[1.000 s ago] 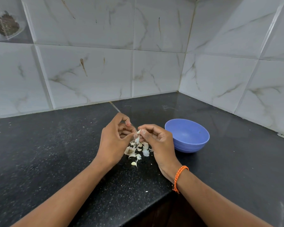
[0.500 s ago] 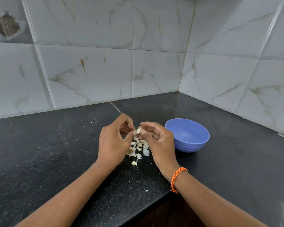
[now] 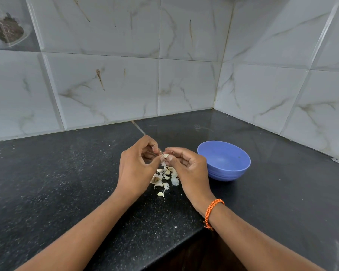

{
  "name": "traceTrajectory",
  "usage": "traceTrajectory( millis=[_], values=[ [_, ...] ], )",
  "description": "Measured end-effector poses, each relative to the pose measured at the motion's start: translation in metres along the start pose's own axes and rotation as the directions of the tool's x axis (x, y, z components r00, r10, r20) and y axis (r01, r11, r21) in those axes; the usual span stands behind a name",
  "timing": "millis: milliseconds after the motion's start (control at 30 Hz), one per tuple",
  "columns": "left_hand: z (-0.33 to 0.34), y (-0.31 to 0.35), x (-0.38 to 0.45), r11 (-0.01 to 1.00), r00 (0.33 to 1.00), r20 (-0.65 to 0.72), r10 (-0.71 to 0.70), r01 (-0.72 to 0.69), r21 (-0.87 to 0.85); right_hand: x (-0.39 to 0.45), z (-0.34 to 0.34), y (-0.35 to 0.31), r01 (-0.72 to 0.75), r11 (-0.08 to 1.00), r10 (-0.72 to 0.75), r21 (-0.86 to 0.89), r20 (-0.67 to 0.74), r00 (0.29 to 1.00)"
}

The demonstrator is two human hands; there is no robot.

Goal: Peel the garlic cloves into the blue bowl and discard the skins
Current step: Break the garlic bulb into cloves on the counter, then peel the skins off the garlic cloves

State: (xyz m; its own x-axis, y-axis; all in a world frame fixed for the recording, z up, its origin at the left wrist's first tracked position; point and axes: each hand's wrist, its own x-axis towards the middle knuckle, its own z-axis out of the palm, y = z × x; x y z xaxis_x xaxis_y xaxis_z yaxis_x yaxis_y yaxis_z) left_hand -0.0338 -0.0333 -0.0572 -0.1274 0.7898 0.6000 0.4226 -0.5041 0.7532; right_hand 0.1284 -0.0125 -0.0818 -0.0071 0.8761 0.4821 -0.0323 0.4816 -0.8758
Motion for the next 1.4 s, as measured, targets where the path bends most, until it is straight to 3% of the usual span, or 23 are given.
traceTrajectory(
  millis=[533, 833, 1000, 1400],
  values=[
    [-0.008, -0.018, 0.009, 0.994, 0.994, -0.067, -0.088, 0.092, 0.051, 0.000, 0.001, 0.003, -0.001, 0.993, -0.004, -0.120, -0.041, 0.999],
    [-0.031, -0.047, 0.020, 0.915, 0.979, -0.110, -0.169, 0.198, 0.351, -0.002, 0.000, 0.004, -0.026, 0.979, 0.022, -0.204, -0.023, 1.000],
    [-0.034, -0.060, 0.022, 0.885, 0.961, -0.082, -0.263, 0.274, 0.376, -0.001, 0.000, 0.006, -0.018, 0.969, 0.016, -0.246, -0.011, 1.000],
    [-0.029, -0.062, 0.022, 0.919, 0.980, -0.055, -0.192, 0.200, 0.341, 0.000, 0.000, 0.008, -0.039, 0.959, 0.047, -0.280, 0.023, 0.999]
  ],
)
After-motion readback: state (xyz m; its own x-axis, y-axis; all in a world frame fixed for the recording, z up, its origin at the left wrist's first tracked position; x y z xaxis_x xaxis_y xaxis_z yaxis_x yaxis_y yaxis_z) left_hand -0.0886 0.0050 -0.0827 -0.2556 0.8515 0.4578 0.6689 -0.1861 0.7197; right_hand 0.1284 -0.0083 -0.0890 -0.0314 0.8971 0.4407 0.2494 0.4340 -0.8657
